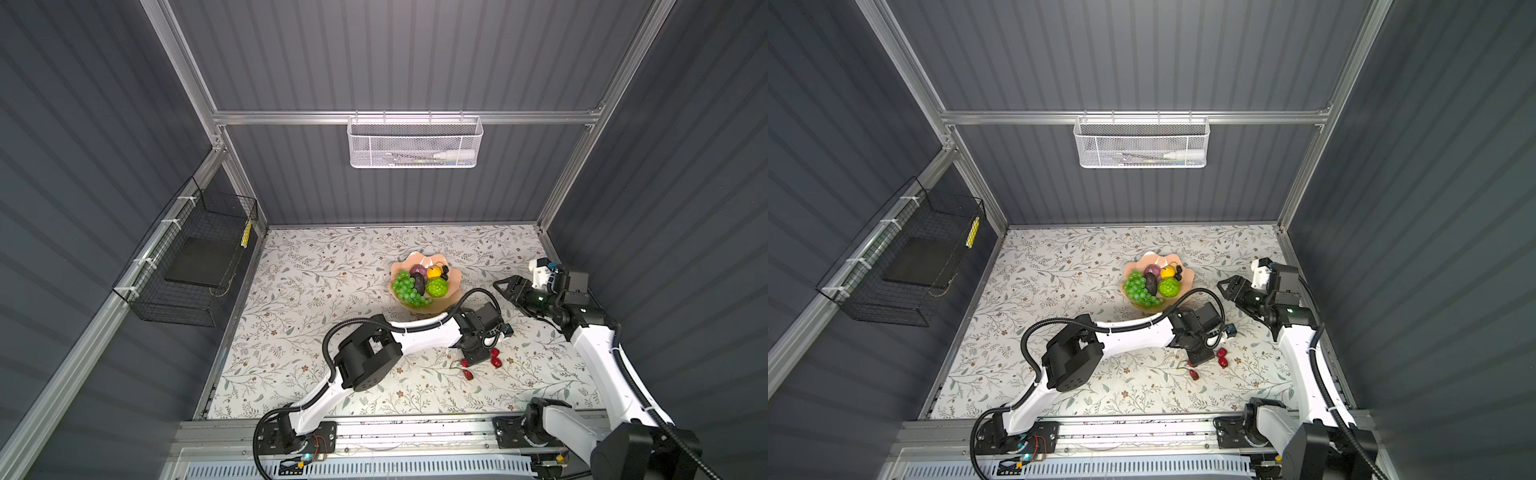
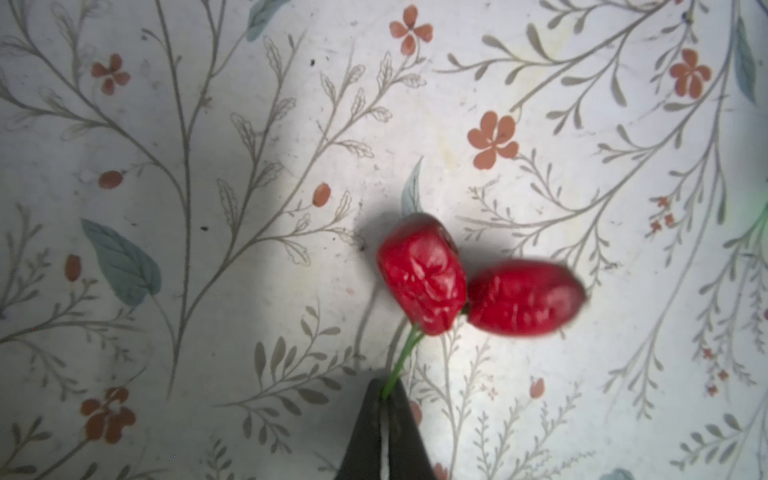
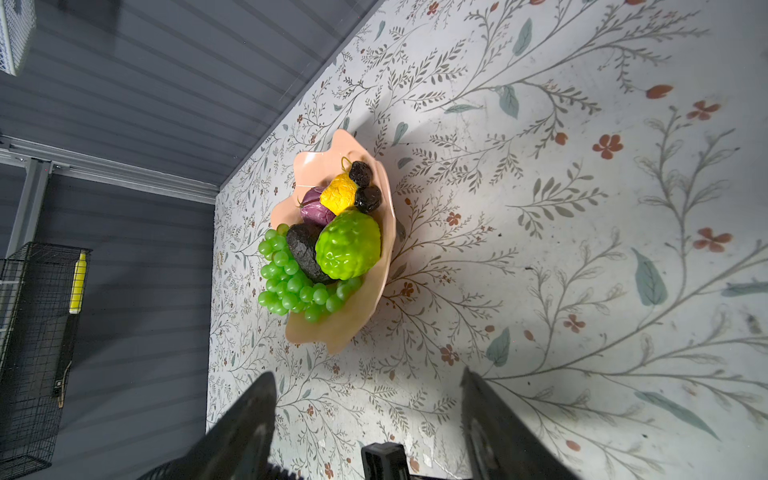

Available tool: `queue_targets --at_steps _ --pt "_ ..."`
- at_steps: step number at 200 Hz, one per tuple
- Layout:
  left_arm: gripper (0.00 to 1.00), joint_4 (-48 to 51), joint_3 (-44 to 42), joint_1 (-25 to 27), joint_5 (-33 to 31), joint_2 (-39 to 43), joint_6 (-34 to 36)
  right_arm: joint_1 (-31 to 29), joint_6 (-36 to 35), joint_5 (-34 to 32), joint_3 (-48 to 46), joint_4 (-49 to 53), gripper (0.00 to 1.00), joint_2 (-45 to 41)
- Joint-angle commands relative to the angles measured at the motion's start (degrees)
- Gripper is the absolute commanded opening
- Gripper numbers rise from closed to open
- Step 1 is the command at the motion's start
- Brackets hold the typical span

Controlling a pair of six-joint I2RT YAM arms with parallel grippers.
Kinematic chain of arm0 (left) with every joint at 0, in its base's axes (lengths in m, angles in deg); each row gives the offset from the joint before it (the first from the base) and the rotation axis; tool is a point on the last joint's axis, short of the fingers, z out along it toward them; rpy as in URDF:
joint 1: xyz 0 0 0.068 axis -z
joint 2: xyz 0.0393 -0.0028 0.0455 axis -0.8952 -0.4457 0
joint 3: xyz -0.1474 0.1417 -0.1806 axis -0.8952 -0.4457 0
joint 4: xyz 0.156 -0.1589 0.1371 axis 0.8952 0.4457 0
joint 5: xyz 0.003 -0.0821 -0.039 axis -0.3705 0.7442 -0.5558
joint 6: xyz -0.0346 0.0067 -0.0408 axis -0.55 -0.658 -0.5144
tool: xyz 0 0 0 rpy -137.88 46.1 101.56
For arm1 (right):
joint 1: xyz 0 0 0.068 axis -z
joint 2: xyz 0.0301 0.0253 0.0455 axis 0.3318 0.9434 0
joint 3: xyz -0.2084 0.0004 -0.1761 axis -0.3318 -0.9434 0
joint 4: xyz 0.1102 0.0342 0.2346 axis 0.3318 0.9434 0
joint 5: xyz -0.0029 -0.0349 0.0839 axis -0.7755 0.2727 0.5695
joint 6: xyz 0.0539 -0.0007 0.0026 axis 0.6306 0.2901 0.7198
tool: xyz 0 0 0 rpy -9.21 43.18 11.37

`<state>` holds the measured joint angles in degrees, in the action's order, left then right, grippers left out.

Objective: Place and organize the fake fruits in the fruit bowl
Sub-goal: 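Close the left gripper on the cherry stems and lift them, then carry the cherries with the left gripper over the bowl and lower them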

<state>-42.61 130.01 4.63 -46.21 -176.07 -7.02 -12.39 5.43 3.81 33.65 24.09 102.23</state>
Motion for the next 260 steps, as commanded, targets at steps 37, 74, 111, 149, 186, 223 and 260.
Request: queue_targets --at_steps 37,74,111,149,186,223,260 --pt "0.0 0.54 -3.44 -0.11 0.72 3.7 -1.29 0.55 -0.64 0.93 -0.55 -0.66 0.71 -1.07" --pt "0.0 0.5 -3.42 -0.13 1.19 5.81 -1.97 1.44 -0.9 1.41 -0.29 -0.33 0.71 -1.47" --pt "0.0 0.2 -5.88 -1.15 2.77 10.5 -3.73 2.55 -1.4 1.35 -0.29 -0.05 0.71 -2.04" --pt "0.0 -2.16 -8.89 -4.44 6.95 15.79 -7.3 3.04 -1.39 1.93 -0.42 -0.56 0.71 -1.76" --pt "0.0 -3.17 -9.74 -8.59 8.45 18.52 -9.84 3.46 -1.45 2.13 -0.3 -0.66 0.71 -1.83" --pt "0.0 -2.65 -8.97 -15.06 6.59 20.33 -11.23 3.52 -1.19 2.73 -0.19 -0.92 0.72 -1.87" --pt "0.0 1.41 -2.08 -19.78 1.62 15.98 -12.76 3.47 0.53 4.94 -3.11 -4.98 0.71 -0.84"
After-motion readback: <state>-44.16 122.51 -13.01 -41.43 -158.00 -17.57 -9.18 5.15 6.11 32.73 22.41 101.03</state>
